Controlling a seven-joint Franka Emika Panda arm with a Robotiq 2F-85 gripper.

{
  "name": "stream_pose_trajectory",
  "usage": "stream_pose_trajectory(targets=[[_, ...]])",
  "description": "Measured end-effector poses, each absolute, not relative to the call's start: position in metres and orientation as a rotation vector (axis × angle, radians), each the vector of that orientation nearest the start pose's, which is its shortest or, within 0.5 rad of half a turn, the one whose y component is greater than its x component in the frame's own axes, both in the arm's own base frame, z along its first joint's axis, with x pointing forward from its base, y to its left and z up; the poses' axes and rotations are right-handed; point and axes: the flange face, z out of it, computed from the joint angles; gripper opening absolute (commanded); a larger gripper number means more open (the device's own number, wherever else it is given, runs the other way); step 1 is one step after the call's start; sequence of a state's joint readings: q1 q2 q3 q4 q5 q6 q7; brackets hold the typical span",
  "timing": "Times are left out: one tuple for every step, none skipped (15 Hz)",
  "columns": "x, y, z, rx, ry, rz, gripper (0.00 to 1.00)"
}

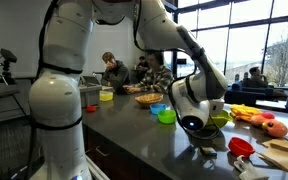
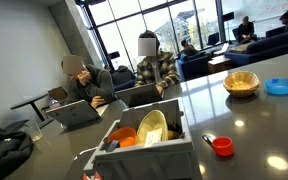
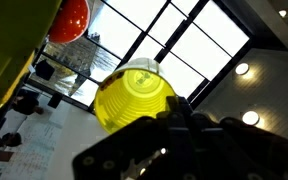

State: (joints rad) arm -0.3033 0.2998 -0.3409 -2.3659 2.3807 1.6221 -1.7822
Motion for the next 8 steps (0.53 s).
stream_pose_trajectory(targets=[[0.4667,-0.2615,0.2600,-1.450,0.568,-1.655,0.01],[0.4668,-0.2615,0.2601,-1.449,0.568,-1.655,0.01],[0.4668,-0.2615,0.2601,-1.448,0.568,-1.656,0.01],[0.4668,-0.2616,0.2603,-1.446,0.568,-1.657,0.01],[0.4668,-0.2617,0.2605,-1.443,0.570,-1.660,0.01],[0.4669,-0.2620,0.2607,-1.438,0.572,-1.664,0.01],[0.4669,-0.2623,0.2611,-1.431,0.575,-1.668,0.01],[0.4669,-0.2624,0.2613,-1.427,0.576,-1.672,0.01]])
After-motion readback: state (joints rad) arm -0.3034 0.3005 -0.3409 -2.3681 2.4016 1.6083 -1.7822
